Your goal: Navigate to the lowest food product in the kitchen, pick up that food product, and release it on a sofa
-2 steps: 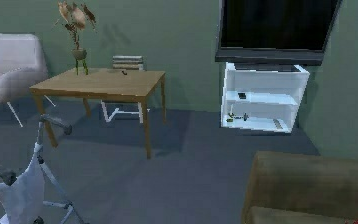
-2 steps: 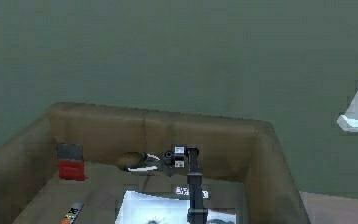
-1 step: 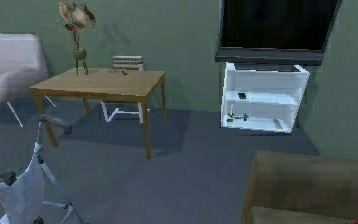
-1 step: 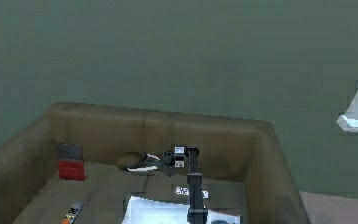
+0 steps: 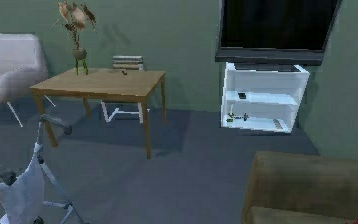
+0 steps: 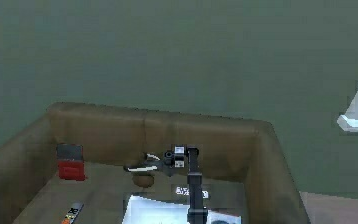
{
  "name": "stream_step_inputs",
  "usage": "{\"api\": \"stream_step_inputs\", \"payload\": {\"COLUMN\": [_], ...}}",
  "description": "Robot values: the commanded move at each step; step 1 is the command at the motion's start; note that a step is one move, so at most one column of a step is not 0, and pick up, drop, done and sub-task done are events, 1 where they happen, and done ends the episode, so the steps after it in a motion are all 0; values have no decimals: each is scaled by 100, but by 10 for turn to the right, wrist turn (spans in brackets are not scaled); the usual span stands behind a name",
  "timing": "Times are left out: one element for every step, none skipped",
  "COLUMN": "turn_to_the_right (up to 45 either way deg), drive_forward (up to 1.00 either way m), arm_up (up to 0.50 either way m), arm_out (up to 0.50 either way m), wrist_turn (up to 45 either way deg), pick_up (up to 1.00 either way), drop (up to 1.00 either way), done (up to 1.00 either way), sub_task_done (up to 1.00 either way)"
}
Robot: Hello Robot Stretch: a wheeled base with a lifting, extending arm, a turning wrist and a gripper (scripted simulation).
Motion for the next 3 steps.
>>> {"api": "stream_step_inputs", "payload": {"turn_to_the_right": [0, 0, 0], "drive_forward": [0, 0, 0], "arm_up": [10, 0, 0], "arm_out": [0, -8, 0], "wrist_turn": [0, 0, 0], "pick_up": [0, 0, 0], "drop": [0, 0, 0], "done": [0, 0, 100], "sub_task_done": [0, 0, 0]}}
